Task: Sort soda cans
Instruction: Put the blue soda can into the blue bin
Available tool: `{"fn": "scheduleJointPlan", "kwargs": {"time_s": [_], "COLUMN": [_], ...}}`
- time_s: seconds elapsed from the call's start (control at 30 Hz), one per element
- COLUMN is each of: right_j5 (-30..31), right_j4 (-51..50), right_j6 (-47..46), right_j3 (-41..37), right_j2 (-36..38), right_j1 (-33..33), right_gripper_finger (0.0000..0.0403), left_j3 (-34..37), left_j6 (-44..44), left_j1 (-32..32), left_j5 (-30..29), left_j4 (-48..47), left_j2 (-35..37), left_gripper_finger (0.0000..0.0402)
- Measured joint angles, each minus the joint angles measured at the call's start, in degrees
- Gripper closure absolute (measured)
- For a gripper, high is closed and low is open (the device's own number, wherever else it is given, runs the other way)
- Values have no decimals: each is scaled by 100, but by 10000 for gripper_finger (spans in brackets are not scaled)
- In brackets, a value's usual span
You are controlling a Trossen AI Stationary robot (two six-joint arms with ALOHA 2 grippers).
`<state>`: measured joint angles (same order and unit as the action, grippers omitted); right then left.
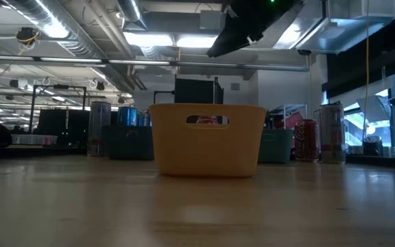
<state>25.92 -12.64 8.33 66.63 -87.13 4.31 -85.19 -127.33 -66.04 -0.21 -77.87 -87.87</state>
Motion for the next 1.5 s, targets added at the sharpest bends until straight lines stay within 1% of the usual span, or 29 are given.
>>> {"fn": "scheduleJointPlan", "kwargs": {"time_s": [0.17, 0.3, 0.53, 0.8, 0.9, 1.0, 1.17, 1.5], "right_j5": [-169, -308, -351, -360, -415, -425, -425, -504], "right_j4": [122, 154, 141, 176, 176, 185, 191, 190], "right_j6": [97, 117, 118, 236, 234, 234, 236, 243], "right_j3": [0, 0, 0, 0, 0, 0, 0, 0], "right_j2": [0, 0, -2, -7, -7, -13, -15, -15], "right_j1": [-32, -30, -30, -32, -31, -30, -28, -28], "right_gripper_finger": [123, 123, 123, 123, 123, 123, 123, 123], "left_j3": [0, 0, 2, 7, 44, 48, 48, 50], "left_j6": [198, 595, 1058, 958, 1059, 948, 885, 1226], "left_j1": [-2, -2, -150, -339, -399, -437, -498, -520], "left_j5": [3, 3, 0, 1, 2, 4, 2, 2], "left_j4": [-2, 62, 278, 324, 468, 572, 503, 480], "left_j2": [-122, -182, -433, -704, -812, -886, -1016, -1253], "left_gripper_finger": [94, 94, 94, 94, 94, 94, 94, 94]}}
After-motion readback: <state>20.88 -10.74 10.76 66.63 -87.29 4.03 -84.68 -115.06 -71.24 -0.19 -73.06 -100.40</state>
